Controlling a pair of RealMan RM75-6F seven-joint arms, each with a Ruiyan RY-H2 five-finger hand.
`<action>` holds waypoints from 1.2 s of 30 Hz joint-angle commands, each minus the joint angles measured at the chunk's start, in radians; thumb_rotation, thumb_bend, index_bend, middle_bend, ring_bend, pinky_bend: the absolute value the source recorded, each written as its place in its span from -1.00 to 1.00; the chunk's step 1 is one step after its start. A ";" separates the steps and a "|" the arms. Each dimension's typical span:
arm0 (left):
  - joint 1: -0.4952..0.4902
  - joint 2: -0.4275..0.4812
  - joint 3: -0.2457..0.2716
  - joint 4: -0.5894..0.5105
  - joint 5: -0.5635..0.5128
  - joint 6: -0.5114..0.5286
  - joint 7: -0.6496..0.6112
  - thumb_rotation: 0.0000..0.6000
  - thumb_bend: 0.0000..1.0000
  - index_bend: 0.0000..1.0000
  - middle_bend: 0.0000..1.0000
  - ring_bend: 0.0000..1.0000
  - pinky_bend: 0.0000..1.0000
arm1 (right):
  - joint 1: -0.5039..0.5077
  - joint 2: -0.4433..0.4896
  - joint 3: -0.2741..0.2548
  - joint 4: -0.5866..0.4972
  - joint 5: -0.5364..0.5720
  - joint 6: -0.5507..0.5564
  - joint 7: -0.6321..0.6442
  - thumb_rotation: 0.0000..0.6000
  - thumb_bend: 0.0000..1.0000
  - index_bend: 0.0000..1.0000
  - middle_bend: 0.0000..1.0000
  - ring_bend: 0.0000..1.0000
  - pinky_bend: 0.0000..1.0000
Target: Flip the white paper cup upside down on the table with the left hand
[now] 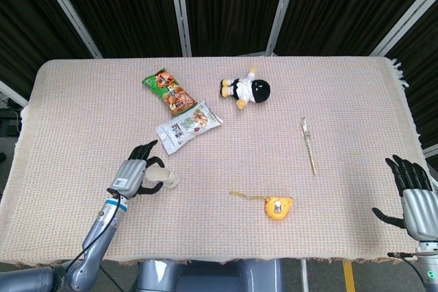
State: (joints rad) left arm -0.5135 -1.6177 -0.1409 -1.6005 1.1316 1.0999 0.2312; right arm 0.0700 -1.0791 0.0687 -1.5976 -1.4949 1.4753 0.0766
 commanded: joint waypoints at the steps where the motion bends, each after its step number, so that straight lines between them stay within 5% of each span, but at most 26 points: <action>1: 0.004 0.001 0.014 0.018 0.008 -0.007 -0.008 1.00 -0.55 -0.21 -1.00 -1.00 -1.00 | 0.000 0.000 0.000 0.000 0.000 0.000 0.000 1.00 -1.00 -1.00 -1.00 -1.00 -1.00; 15: 0.021 0.120 0.038 -0.084 -0.067 -0.002 0.113 1.00 -0.55 -0.65 -1.00 -1.00 -1.00 | -0.001 -0.002 -0.002 -0.006 -0.003 0.003 -0.011 1.00 -1.00 -1.00 -1.00 -1.00 -1.00; 36: -0.093 0.005 0.030 -0.117 -0.302 0.132 0.592 1.00 -0.55 -0.57 -1.00 -1.00 -1.00 | -0.003 0.001 -0.004 -0.006 -0.013 0.009 -0.002 1.00 -1.00 -1.00 -1.00 -1.00 -1.00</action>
State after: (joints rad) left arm -0.5940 -1.5932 -0.1135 -1.7237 0.8433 1.2103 0.7982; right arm 0.0674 -1.0782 0.0646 -1.6035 -1.5076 1.4842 0.0741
